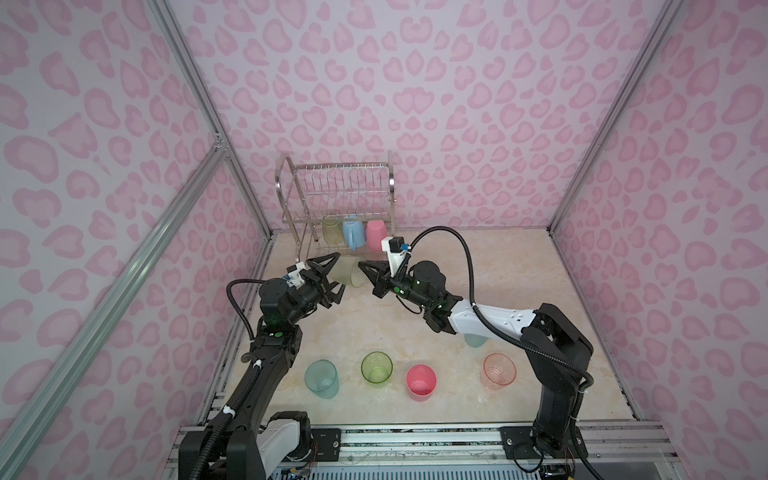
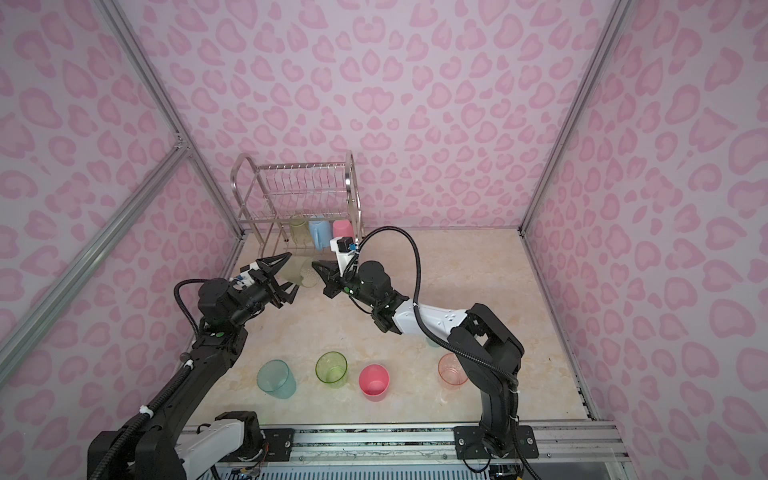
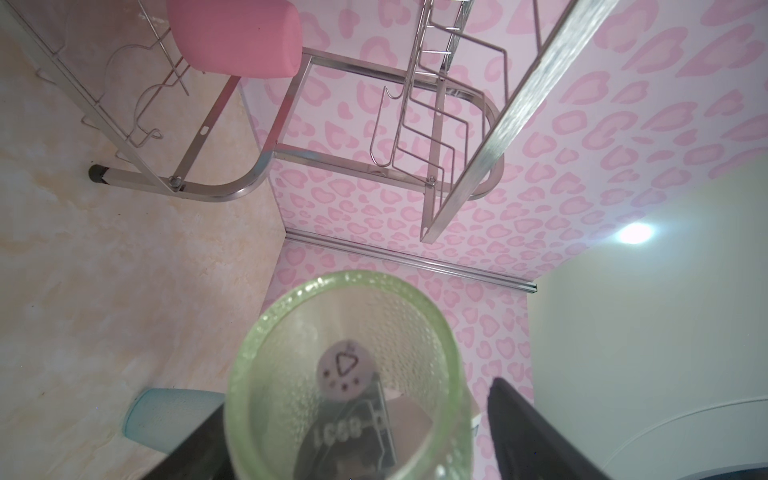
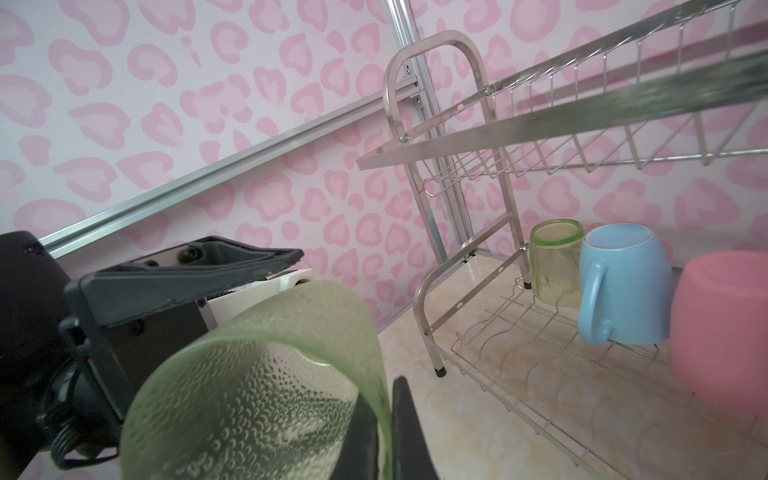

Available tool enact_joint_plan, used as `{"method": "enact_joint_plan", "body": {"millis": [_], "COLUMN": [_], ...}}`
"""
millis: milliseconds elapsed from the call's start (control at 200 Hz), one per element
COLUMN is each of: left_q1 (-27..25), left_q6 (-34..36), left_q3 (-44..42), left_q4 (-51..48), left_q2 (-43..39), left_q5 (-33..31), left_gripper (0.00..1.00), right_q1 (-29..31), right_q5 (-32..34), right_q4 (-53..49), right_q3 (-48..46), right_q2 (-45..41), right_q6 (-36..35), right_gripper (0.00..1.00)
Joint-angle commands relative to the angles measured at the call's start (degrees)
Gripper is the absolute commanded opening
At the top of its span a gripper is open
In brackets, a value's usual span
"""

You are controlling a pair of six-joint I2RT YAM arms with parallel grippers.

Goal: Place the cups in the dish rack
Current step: 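Grasp the pale green cup with the left gripper from the right gripper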

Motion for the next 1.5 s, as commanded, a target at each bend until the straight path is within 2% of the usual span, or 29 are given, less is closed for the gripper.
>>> {"method": "enact_joint_plan", "body": {"millis": [0,190,405,705,800,890,1010,1495], "left_q1": [-0.2,-0.5,-0.6,-0.6,-0.6,-0.6,-0.6,-0.6], "left_q6": [1.3,1.8,3.6,4.6,4.6,4.9,5.6,9.9], "left_q3": [0.6,0.5,-0.1,-1.7,-1.9,-1.9,-2.0,-2.7], "left_q4": [1.9,1.8,1.0,0.1,0.1,0.3,0.1,-0.4], "left_q2": [0.4,1.0,0.3,-2.1,-2.2,-2.3,-2.7,-1.6], "left_q5": [-1.4,-3.2,-5.4,-9.0,-9.4,-9.8,-11.0,-14.2], "left_gripper": [0.85,0.82,0.73,0.71,0.69,0.69,0.68,0.67], "right_q1": [0.0,0.0,-0.1,-0.2,-0.3,-0.3,-0.3,-0.4], "right_q5": [-0.6,-0.8,-1.2,-1.2,-1.2,-1.2,-1.1,0.0], "right_q4": [1.4,1.2,0.7,-0.2,-0.3,-0.2,-0.2,-0.9], "right_q3": [0.2,0.1,0.4,1.3,1.3,1.4,1.5,1.4], "right_q2": [0.6,0.5,0.8,1.5,1.6,1.6,1.5,1.5], "right_q6": [0.6,0.5,0.6,1.3,1.7,1.9,1.9,1.7], "right_gripper": [0.00,0.00,0.00,0.00,0.07,0.20,0.31,0.48]}}
